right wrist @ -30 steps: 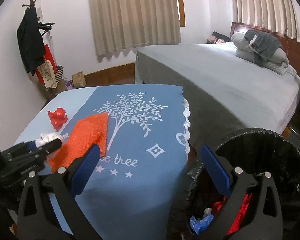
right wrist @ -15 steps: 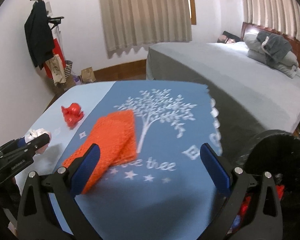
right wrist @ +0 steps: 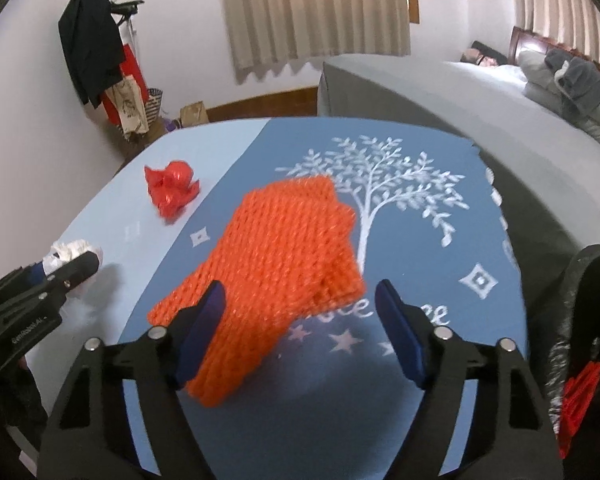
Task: Collect trash
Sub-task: 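Grasp the white tissue with the left tool while the right tool grasps the orange mesh pad, then carry the tissue and orange mesh pad over the black bin and open both tools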
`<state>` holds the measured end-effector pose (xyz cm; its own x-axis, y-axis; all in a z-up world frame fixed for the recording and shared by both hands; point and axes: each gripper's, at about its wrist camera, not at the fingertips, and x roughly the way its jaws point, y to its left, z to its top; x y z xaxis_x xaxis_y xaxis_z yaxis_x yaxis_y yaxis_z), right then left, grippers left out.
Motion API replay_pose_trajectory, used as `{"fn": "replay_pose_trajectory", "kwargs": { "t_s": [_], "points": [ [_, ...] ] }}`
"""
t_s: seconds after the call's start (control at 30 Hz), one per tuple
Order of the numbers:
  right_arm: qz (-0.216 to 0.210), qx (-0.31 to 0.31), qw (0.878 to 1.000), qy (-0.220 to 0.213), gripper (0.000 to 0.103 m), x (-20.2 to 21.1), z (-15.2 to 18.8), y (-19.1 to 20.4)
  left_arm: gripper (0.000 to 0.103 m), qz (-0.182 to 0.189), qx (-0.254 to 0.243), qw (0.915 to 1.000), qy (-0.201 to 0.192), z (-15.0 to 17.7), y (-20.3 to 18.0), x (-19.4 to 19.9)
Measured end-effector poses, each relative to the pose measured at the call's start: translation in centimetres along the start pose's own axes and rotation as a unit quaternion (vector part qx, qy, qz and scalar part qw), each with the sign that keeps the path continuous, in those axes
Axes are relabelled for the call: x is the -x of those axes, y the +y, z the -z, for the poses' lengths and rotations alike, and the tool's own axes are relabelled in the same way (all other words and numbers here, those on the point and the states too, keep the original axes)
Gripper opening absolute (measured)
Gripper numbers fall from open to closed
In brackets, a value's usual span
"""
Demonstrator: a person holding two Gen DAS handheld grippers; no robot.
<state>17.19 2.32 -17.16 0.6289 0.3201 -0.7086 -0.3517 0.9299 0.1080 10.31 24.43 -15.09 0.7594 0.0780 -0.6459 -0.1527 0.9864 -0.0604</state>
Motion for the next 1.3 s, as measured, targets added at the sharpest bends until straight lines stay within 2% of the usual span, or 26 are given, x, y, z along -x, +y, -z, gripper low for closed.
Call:
{"fn": "replay_pose_trajectory", "kwargs": {
  "t_s": [0.1,0.17,0.3,0.37,0.73,1.3],
  "points": [
    [-0.009,0.005,1.000,0.016,0.057,-0.7,0.3,0.4,0.049,0.002,0.000,1.0000,0.000,0.0,0.0,0.0],
    [-0.019,0.004,0.999,0.026,0.045,-1.1,0.4,0.5,0.049,0.003,0.001,1.0000,0.001,0.0,0.0,-0.1],
    [-0.037,0.010,0.999,0.032,0.031,-1.2,0.5,0.8,0.049,0.005,0.004,1.0000,0.002,0.0,0.0,-0.1],
    [-0.046,0.013,0.998,0.031,0.018,-1.0,0.4,0.9,0.049,0.005,0.004,1.0000,0.001,0.0,0.0,0.0],
    [-0.076,0.016,0.997,0.001,0.013,2.4,-0.9,0.7,0.049,0.012,0.003,0.9999,-0.010,-0.6,-0.9,0.9],
    [-0.077,0.010,0.996,-0.041,0.013,7.3,-2.7,-0.9,0.049,0.028,-0.015,0.9985,-0.045,-3.0,-4.1,4.1]
  ]
}}
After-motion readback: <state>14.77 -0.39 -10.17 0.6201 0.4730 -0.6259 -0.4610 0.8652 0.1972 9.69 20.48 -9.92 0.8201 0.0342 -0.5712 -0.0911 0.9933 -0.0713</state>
